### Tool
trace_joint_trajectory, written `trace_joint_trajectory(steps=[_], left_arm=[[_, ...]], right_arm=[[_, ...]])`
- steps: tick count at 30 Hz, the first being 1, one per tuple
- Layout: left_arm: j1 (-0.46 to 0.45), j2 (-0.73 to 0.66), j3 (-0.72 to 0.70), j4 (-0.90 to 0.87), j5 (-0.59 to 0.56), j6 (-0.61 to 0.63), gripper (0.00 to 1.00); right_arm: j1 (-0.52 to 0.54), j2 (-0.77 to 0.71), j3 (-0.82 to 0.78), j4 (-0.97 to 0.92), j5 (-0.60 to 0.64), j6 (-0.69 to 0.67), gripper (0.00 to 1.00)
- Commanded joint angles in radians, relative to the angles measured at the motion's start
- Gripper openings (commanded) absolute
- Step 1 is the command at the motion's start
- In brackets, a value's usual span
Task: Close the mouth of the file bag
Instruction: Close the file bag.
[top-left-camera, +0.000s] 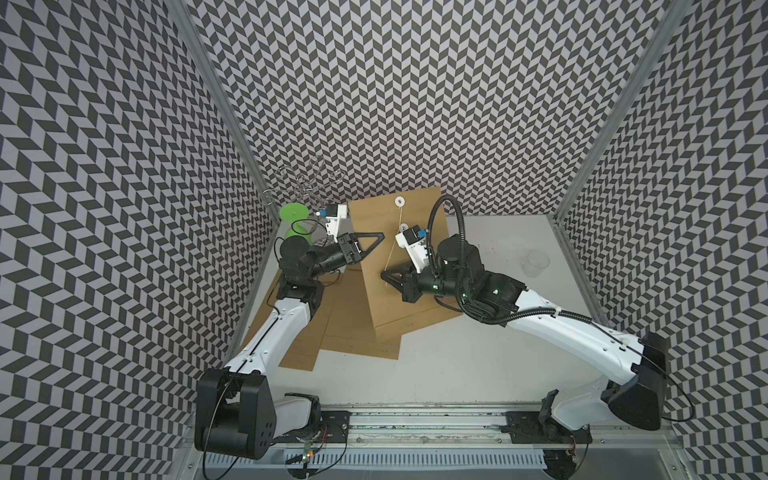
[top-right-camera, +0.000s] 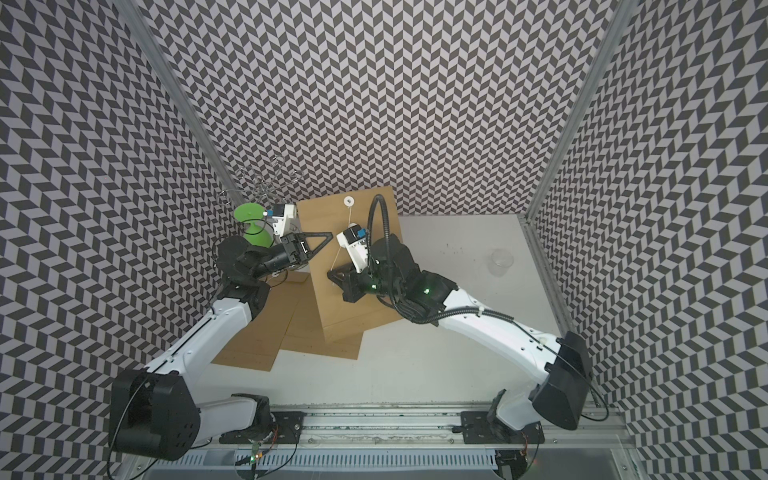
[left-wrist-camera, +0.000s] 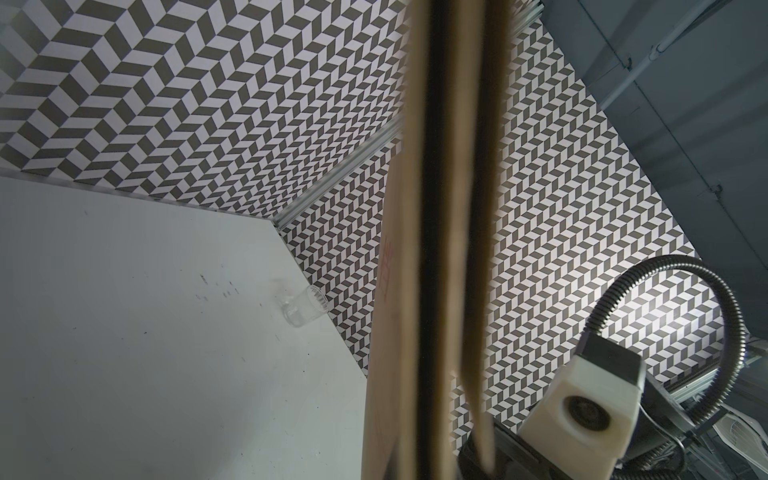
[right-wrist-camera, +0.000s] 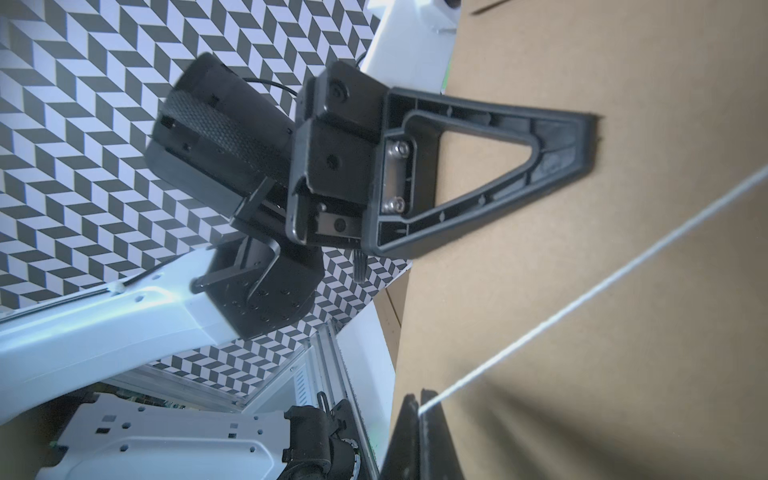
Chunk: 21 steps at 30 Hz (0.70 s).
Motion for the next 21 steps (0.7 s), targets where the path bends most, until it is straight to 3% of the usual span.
trace_joint_trajectory(steps=[1,8,14,21], left_arm=[[0.005,-0.028,0.010,0.021,-0.031,0.015,0.00],[0.005,-0.021,0.007,0.116,-0.023,-0.049,0.00],[-0.003,-0.035,0.005,0.072,-0.018,-0.001,0.00],[0.000,-0.040,0.007,0.128,0.007,-0.049,0.00]], right_arm=[[0.003,0.004,-0.004,0.031,-0.049,0.017,0.00],[-0.002,0.026,-0.046,0.071,-0.085,0.044,0.00],[-0.004,0.056,0.013,0.066,-0.093,0.037,0.00],[-0.036,0.064,0.005,0.043,-0.112,0.030,0.00]])
